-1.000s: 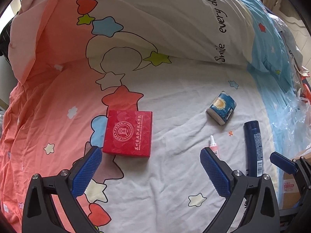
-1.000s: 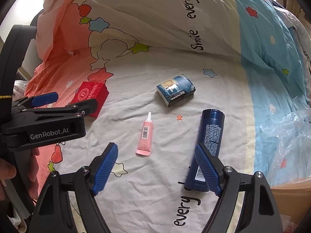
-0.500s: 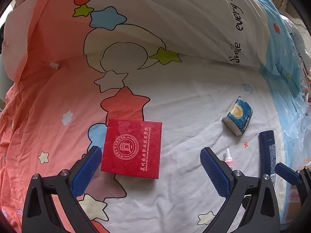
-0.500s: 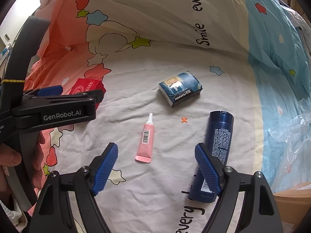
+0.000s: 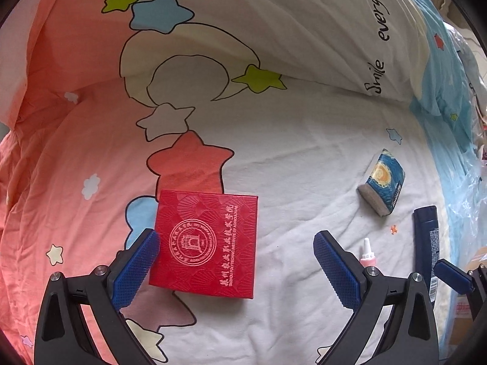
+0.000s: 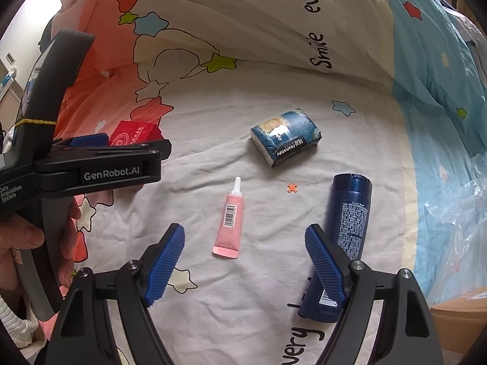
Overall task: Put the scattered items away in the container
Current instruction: 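Grasp the red box with the left gripper and lift it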
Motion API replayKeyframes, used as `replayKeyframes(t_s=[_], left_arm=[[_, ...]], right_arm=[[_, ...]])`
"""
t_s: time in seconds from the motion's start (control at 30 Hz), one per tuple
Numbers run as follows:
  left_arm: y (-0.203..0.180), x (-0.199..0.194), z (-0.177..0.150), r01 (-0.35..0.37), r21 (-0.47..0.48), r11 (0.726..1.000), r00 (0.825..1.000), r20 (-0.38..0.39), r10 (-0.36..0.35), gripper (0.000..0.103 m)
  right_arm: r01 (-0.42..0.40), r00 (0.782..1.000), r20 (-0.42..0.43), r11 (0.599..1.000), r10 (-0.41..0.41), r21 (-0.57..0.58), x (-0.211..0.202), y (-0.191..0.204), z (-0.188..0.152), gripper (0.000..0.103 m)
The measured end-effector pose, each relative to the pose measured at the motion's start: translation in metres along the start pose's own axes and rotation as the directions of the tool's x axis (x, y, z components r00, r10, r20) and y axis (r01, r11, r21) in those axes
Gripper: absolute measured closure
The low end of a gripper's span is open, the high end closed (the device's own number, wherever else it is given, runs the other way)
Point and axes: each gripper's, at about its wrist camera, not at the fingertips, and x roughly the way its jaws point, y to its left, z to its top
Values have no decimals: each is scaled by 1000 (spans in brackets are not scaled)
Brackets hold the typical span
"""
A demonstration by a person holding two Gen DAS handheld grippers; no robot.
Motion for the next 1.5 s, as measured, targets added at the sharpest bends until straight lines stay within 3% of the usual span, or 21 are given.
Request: replayKeyframes(t_s=[0.2, 0.33, 0.63, 0.83, 1.23, 1.5], left_arm=[[-3, 1, 4, -25, 17, 1000, 1000, 9, 25, 0], [1, -5, 7, 28, -5, 1000, 1000, 9, -28, 0], [9, 3, 7, -43, 9, 999, 999, 2, 43, 0], [32, 21, 7, -25, -70, 997, 997, -80, 19, 0], [45, 31, -1, -32, -98, 995, 996, -80, 24, 0], [51, 26, -8, -42, -90, 995, 997, -67, 36, 15]], right_arm=[[5, 1000, -4, 1000, -5, 7, 1, -4, 0, 24], [2, 1000, -4, 1000, -2, 7, 2, -3, 0, 24], [1, 1000, -11, 1000, -1, 11, 6, -3, 1, 24], [-4, 1000, -12, 1000, 4, 11, 9, -1, 0, 24], [-4, 999, -41, 1000, 3, -2, 24, 5, -4, 24], [-21, 999, -41, 1000, 21, -5, 30, 10, -5, 24]])
